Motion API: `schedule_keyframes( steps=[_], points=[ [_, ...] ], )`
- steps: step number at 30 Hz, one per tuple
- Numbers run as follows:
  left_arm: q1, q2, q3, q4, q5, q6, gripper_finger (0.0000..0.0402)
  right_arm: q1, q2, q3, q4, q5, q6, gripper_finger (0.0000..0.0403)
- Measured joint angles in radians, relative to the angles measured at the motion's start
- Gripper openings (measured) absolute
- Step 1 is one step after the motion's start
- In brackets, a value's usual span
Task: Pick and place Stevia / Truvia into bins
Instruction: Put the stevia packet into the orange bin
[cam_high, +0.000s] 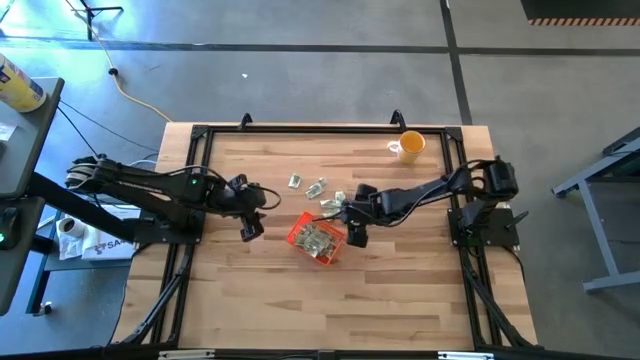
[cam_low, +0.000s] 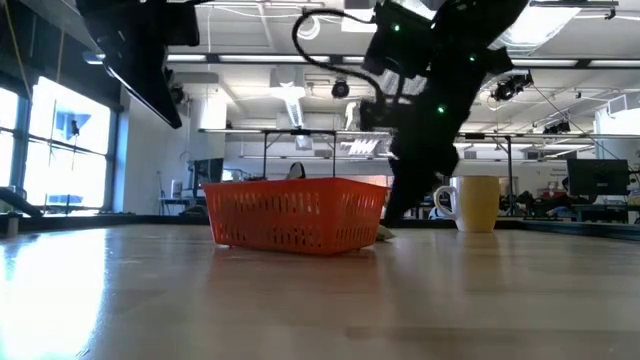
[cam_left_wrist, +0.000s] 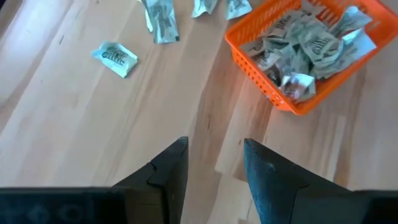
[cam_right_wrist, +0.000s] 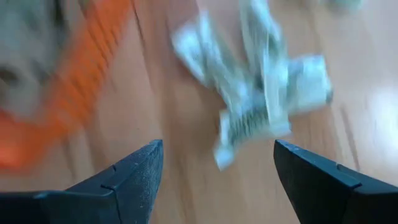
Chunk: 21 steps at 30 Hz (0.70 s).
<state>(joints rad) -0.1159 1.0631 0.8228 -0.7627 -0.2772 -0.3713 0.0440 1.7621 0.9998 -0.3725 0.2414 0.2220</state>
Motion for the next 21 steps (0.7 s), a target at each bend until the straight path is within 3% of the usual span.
schedule_keyframes(
  steps=[4,13,17,21],
  points=[
    [0.030,0.001,-0.002,0.006,0.004,0.023,0.0186,-0.014,0.008,-0.020,0.142,-0.004,0.009,0.0295],
    [0.140,0.001,-0.002,-0.022,0.073,0.071,0.0184,-0.073,0.077,-0.034,0.149,-0.009,0.033,0.0272],
    [0.166,0.001,-0.002,-0.027,0.079,0.086,0.0184,-0.104,0.081,-0.033,0.120,-0.068,0.035,0.0207],
    [0.176,0.001,-0.002,-0.026,0.079,0.087,0.0184,-0.132,0.082,-0.032,0.110,-0.136,-0.016,0.0109]
  ],
)
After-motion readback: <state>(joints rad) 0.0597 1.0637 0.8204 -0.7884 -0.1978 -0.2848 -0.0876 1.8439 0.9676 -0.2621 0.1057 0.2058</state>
